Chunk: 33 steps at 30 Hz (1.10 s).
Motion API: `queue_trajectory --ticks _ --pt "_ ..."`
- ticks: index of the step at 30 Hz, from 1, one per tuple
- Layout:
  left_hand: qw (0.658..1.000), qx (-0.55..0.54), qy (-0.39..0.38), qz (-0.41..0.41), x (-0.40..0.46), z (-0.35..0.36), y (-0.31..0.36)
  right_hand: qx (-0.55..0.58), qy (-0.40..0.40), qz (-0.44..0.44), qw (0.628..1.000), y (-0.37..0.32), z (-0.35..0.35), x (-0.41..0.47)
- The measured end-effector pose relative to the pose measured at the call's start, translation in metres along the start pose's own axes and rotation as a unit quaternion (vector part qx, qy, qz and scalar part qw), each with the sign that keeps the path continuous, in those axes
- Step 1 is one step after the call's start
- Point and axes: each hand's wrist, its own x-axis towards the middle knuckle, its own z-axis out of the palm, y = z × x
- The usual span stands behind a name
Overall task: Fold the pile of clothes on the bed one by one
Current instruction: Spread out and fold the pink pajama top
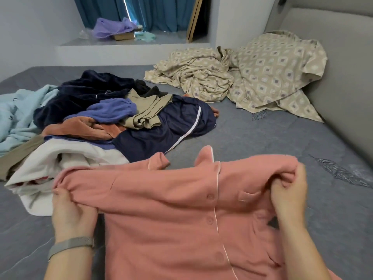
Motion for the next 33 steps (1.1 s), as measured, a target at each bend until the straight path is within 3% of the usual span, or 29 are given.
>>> queue_trajectory --ticks 2,4,6,8,11,13,16,19,20,22,24,26,27,31,33 --pt "0.992 0.121 0.004 0.022 -0.057 0.036 0.031 -0.113 0.001 -0.032 0.993 0.007 -0.007 0.001" --pt "0.961 0.274 0.033 -0.011 -0.090 0.065 0.025 -0.186 -0.022 -0.045 0.981 0.010 -0.010 -0.001" --pt "0.864 0.500 0.060 -0.011 -0.108 0.078 0.010 -0.224 -0.077 -0.009 0.972 0.010 -0.009 -0.004" --pt "0.766 0.637 0.035 0.084 -0.135 0.096 -0.006 -0.240 -0.187 0.085 0.949 0.014 -0.015 -0.002" --pt "0.691 0.690 -0.092 0.196 -0.178 0.126 -0.029 -0.319 -0.424 0.100 0.842 0.006 -0.026 -0.009" --pt "0.702 0.643 -0.222 0.211 -0.189 0.140 -0.046 -0.338 -0.494 0.059 0.799 -0.005 -0.028 -0.020" --pt "0.740 0.568 -0.310 0.181 -0.193 0.155 -0.052 -0.268 -0.477 -0.018 0.837 -0.021 -0.031 -0.036" --pt "0.701 0.626 -0.302 0.160 -0.168 0.159 -0.057 -0.141 -0.458 -0.024 0.877 -0.023 -0.047 -0.033" --pt "0.692 0.648 -0.294 0.121 -0.157 0.161 -0.055 -0.126 -0.405 -0.030 0.905 -0.018 -0.054 -0.026" --pt "0.689 0.665 -0.284 0.050 -0.139 0.169 -0.051 -0.157 -0.223 -0.098 0.957 -0.004 -0.065 -0.007" --pt "0.645 0.701 -0.301 0.038 -0.130 0.182 -0.043 -0.191 -0.065 -0.142 0.969 0.011 -0.068 0.009" --pt "0.631 0.712 -0.304 0.046 -0.116 0.199 -0.034 -0.182 -0.010 -0.128 0.975 0.017 -0.063 0.017" --pt "0.652 0.696 -0.295 0.055 -0.107 0.208 -0.027 -0.174 0.000 -0.124 0.977 0.019 -0.059 0.020" --pt "0.822 0.534 -0.160 0.113 -0.074 0.251 0.011 -0.121 0.039 -0.132 0.983 0.023 -0.047 0.036" --pt "0.851 0.478 -0.109 0.190 -0.058 0.276 0.027 -0.094 0.026 -0.136 0.986 0.022 -0.036 0.047"
